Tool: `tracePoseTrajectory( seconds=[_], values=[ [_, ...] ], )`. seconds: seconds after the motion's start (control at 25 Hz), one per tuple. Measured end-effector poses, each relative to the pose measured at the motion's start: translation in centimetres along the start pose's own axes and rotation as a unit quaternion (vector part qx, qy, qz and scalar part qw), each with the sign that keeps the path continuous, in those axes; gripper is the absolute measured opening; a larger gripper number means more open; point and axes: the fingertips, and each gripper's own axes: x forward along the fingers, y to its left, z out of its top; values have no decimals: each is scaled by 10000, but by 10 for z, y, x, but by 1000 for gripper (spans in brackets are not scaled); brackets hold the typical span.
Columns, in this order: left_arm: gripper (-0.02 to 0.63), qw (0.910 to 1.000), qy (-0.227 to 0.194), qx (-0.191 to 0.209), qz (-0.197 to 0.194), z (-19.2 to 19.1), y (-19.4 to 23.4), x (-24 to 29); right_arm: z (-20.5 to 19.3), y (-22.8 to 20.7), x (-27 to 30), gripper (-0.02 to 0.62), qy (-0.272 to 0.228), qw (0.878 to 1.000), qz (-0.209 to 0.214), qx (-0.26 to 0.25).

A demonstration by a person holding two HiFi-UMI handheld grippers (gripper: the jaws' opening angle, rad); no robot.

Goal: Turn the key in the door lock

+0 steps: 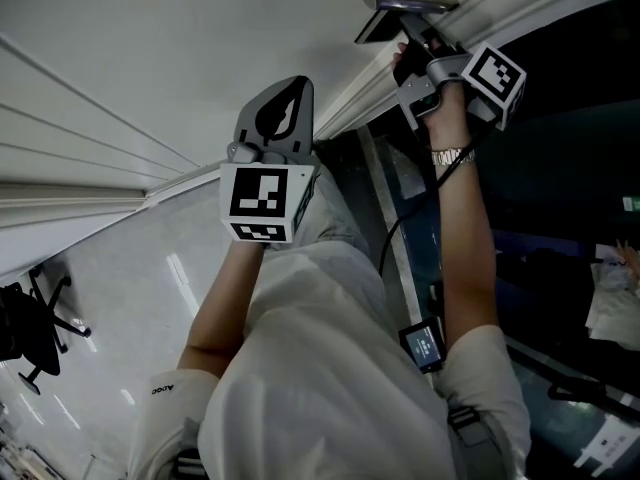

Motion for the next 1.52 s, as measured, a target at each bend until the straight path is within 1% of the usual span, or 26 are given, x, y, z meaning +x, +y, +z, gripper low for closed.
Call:
tracePoseTrajectory(
  seconds=[0.12, 0.2, 0.28, 0.4, 0.44, 0.48, 0.52, 0.56, 0.6, 0.64, 0.68, 0.72, 0.76, 0.8, 0.84, 0.88, 0.92, 1.08, 1.16, 1.2, 1.24, 1.28, 1.4, 1.52],
  values=[
    [9, 10000, -2, -3, 19, 0, 3, -2, -16, -3, -1, 55, 343, 9969, -115, -706],
    [9, 10000, 0, -17, 23, -3, 3, -1, -27, -9, -4, 94, 520, 9875, -336, -1449],
    [10, 10000, 2, -24, 8, -3, 3, 0, -31, -14, -8, 121, 543, 9684, -653, -2344],
    [10, 10000, 11, -29, -29, -2, 2, 0, -28, -10, -17, 123, 452, 9318, -1012, -3455],
    [10, 10000, 14, -31, -40, -2, 1, 0, -25, -7, -20, 123, 408, 9167, -1123, -3814],
    [9, 10000, 16, -34, -51, -2, 1, 0, -22, -4, -23, 123, 354, 8969, -1260, -4225],
    [9, 10000, 15, -36, -64, -2, 0, 1, -18, -1, -25, 123, 298, 8713, -1425, -4686],
    [9, 10000, 12, -37, -80, -2, -1, 1, -14, 1, -27, 123, 252, 8407, -1606, -5164],
    [9, 9999, 9, -35, -97, -2, -2, 2, -11, 3, -28, 123, 221, 8066, -1790, -5629],
    [9, 9999, 7, -33, -111, -2, -3, 2, -9, 4, -29, 123, 198, 7699, -1968, -6067],
    [9, 9999, 6, -29, -123, -2, -3, 2, -8, 5, -29, 123, 177, 7305, -2137, -6484],
    [10, 9999, 7, -22, -131, -2, -3, 2, -8, 7, -28, 123, 159, 6886, -2288, -6879],
    [9, 9999, 8, -13, -136, -1, -3, 2, -9, 9, -28, 123, 151, 6459, -2408, -7243],
    [9, 9999, 7, -7, -135, -1, -2, 1, -9, 10, -27, 123, 157, 6060, -2487, -7554],
    [9, 9999, 4, -8, -123, 0, -1, 0, -10, 11, -25, 123, 176, 5726, -2532, -7796],
    [9, 9999, 2, -16, -99, 0, 1, -1, -10, 11, -23, 123, 202, 5470, -2552, -7970],
    [9, 10000, 5, -26, -67, 0, 4, -3, -11, 12, -21, 123, 231, 5275, -2552, -8100],
    [9, 10000, 24, -28, 40, -1, 12, -6, -10, 13, -13, 123, 322, 4581, -2547, -8511],
    [10, 10000, 20, -24, 53, -1, 13, -7, -10, 12, -10, 123, 353, 4258, -2566, -8670],
    [9, 10000, 18, -20, 52, -1, 14, -7, -10, 11, -9, 123, 374, 4123, -2571, -8732],
    [9, 10000, 17, -15, 50, 0, 14, -8, -11, 10, -7, 123, 393, 4017, -2575, -8780],
    [9, 10000, 16, -11, 48, 0, 14, -8, -11, 9, -6, 123, 404, 3942, -2575, -8813],
    [9, 10000, 16, -8, 67, 0, 15, -8, -8, 6, -3, 121, 413, 3813, -2620, -8856],
    [9, 9999, 32, -6, 113, -2, 19, -9, -6, 3, -1, 96, 397, 3678, -2762, -8871]
  ],
)
